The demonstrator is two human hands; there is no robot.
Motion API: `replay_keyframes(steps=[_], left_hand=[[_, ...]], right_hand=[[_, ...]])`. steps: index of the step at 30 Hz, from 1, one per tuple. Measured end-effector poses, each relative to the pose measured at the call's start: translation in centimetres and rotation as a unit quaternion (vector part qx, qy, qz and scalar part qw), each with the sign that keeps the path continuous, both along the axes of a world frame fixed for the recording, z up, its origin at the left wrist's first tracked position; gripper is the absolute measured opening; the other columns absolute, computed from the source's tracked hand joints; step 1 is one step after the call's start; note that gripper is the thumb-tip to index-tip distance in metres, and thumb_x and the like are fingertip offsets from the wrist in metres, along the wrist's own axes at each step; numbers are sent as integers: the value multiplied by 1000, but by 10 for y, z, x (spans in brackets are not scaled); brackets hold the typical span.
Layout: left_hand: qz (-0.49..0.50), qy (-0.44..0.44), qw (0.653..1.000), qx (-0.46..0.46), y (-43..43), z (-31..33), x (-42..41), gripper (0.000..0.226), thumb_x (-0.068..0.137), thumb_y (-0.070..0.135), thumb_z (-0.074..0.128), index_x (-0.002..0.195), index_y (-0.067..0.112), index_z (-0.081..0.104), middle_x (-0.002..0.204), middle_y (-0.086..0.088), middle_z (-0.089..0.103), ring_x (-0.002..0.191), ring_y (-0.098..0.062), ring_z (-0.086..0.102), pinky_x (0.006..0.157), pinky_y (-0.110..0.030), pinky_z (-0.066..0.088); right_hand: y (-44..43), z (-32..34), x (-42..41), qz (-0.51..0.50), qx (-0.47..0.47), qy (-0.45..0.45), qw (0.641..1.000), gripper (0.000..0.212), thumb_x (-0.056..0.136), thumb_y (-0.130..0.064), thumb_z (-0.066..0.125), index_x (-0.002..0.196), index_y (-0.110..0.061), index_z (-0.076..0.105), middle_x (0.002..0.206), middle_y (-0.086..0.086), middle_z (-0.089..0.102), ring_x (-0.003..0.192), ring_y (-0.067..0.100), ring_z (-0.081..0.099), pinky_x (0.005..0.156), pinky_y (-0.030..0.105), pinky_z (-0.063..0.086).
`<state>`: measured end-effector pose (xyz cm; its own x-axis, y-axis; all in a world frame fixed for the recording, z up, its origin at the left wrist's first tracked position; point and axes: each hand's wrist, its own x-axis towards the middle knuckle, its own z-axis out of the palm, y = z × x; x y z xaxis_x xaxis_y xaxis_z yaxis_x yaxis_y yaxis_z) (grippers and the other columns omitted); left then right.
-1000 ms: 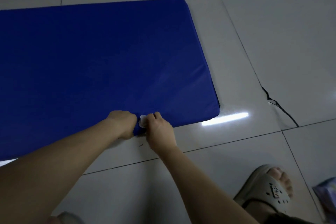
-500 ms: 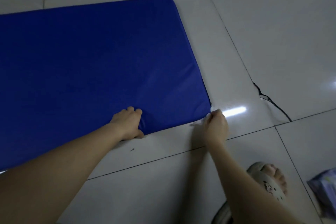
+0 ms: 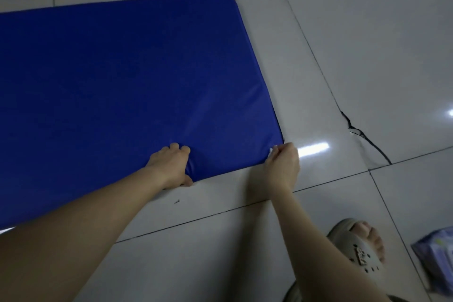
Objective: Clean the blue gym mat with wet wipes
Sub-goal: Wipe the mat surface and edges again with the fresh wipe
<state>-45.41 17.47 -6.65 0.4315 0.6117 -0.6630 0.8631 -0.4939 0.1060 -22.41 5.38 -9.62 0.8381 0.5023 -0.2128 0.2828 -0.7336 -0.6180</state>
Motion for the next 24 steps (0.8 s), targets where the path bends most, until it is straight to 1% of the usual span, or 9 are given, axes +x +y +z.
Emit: replay_keyframes(steps=[3,5,8,12,15,18,20,22,24], left_hand=[[5,-1,1000,-6,0,1,-1,77,80,54,77,138,20,40,130,-4,44,115,-24,48,91,-36,45],[8,-3,1000,-8,0,2,-2,78,80,54,76,139,20,39,131,-4,43,116,-24,47,94,-38,47],[11,-2,1000,-10,-2,1,-2,78,81,53,77,140,19,38,131,-4,43,118,-25,46,96,-40,48],[11,-1,1000,-10,-2,3,0,77,82,51,77,140,19,39,133,-5,43,119,-26,46,97,-40,47],[14,2,1000,-10,-1,3,2,76,81,50,77,140,19,39,135,-6,42,120,-26,46,98,-40,47],[12,6,1000,-12,-1,3,0,78,81,51,77,141,19,38,135,-6,42,121,-26,46,98,-39,47],[10,4,1000,-9,-2,2,-1,79,82,52,76,142,18,37,136,-7,42,121,-26,46,96,-39,47],[10,1,1000,-8,-2,1,-1,80,82,52,76,142,18,36,135,-7,42,121,-26,46,95,-38,46],[13,-1,1000,-7,-3,1,-1,80,82,52,76,143,18,36,135,-7,42,120,-26,46,94,-38,46]], right_hand=[[-12,-9,-37,111,-17,22,993,22,101,-18,51,119,-6,53,111,6,59,92,21,60,79,35,50],[-16,-9,-37,154,-13,3,988,21,102,-20,50,119,-8,54,111,5,60,87,17,58,75,31,46],[-12,-3,1,98,2,-39,994,8,101,-23,53,95,-18,52,88,-4,52,83,22,58,70,29,36],[5,0,27,-7,-3,-37,999,14,102,-23,51,94,-12,54,92,3,56,83,23,57,70,31,37],[3,-4,-12,34,5,-20,999,14,102,-21,50,92,-12,54,88,-1,54,78,20,54,70,30,37],[-9,-9,-52,144,3,-3,990,11,102,-23,51,94,-16,54,93,-4,55,73,8,51,66,27,43],[-13,-8,-45,189,0,-26,982,11,103,-24,50,96,-16,53,96,-4,54,73,9,51,66,29,43],[-11,-6,-14,173,-6,-55,983,15,103,-28,50,92,-17,49,95,0,52,76,19,53,68,32,39],[-5,-2,21,102,-20,-64,992,22,102,-33,49,96,-11,52,100,8,56,82,26,56,72,34,39]])
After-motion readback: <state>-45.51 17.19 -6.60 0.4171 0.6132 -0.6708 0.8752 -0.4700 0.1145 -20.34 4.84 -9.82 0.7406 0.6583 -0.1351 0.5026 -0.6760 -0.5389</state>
